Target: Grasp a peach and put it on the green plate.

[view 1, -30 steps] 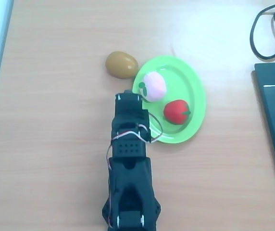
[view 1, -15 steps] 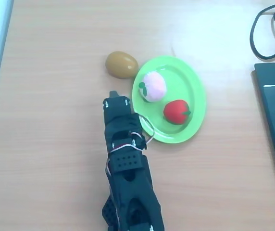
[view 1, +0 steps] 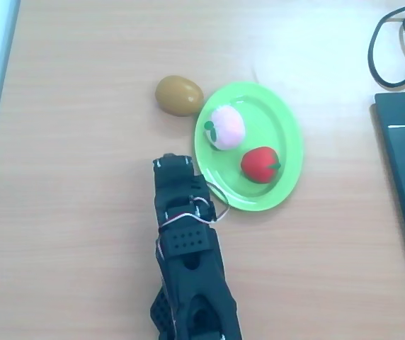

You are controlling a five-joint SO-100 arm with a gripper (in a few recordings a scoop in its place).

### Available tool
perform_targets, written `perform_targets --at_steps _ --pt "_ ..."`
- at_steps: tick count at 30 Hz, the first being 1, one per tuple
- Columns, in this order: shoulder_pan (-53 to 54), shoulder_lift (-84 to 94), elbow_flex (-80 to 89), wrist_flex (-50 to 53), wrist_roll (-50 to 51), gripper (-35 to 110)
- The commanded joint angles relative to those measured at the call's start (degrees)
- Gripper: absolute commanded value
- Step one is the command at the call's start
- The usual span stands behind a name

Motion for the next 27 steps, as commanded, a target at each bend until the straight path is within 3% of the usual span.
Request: perform_targets --at_steps 1,9,27 --pt "0.2 0.9 -0.6 6.8 0.8 -8" --pt "1.7 0.9 -4.5 22.4 1.4 -8" --pt "2.2 0.9 -4.6 22.4 1.6 -8"
